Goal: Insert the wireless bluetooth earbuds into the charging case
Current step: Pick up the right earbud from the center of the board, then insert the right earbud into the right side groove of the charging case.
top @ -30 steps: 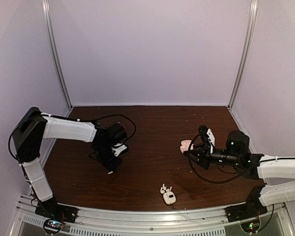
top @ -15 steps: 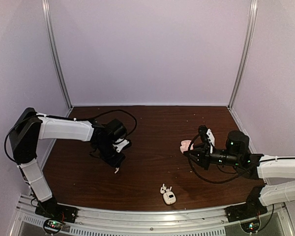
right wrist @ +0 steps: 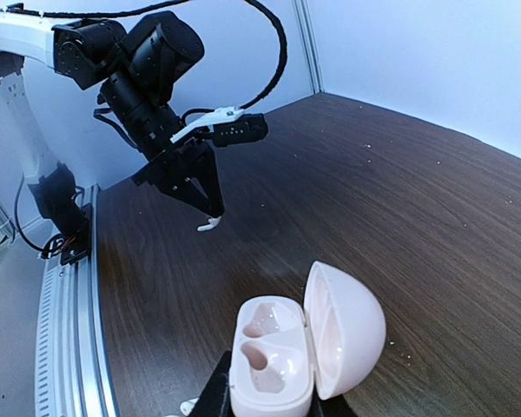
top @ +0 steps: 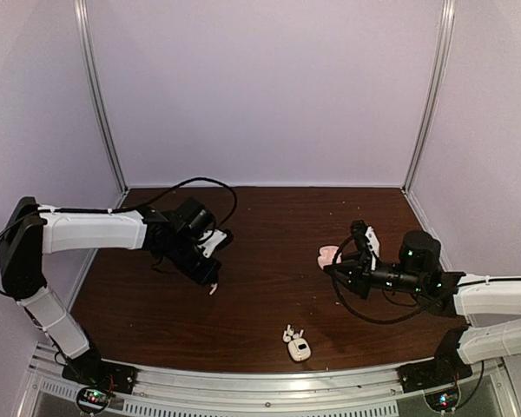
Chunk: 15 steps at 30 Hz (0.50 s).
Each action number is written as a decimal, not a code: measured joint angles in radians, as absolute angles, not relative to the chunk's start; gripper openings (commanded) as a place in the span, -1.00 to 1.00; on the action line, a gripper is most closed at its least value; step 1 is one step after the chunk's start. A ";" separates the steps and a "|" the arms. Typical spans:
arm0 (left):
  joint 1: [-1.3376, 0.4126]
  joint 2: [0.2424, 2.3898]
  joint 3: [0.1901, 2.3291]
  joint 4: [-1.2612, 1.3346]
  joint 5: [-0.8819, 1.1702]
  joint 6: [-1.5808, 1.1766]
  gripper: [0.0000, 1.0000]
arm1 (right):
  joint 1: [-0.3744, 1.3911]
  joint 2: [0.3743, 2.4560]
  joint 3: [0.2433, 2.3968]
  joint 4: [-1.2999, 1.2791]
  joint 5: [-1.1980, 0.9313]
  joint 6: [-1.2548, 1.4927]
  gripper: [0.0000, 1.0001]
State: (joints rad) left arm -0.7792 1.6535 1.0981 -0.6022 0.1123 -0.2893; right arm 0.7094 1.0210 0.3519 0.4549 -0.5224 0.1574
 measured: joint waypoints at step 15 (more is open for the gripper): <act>-0.899 1.256 0.947 -0.019 0.079 -0.320 -1.00 | 0.772 1.267 0.373 0.815 -0.530 0.245 -1.00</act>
State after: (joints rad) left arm -0.8986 1.2556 0.9474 -0.0185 0.0788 -0.3202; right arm 0.7715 1.2667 0.3729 0.8146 -0.5304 0.2447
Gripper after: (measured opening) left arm 0.004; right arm 0.203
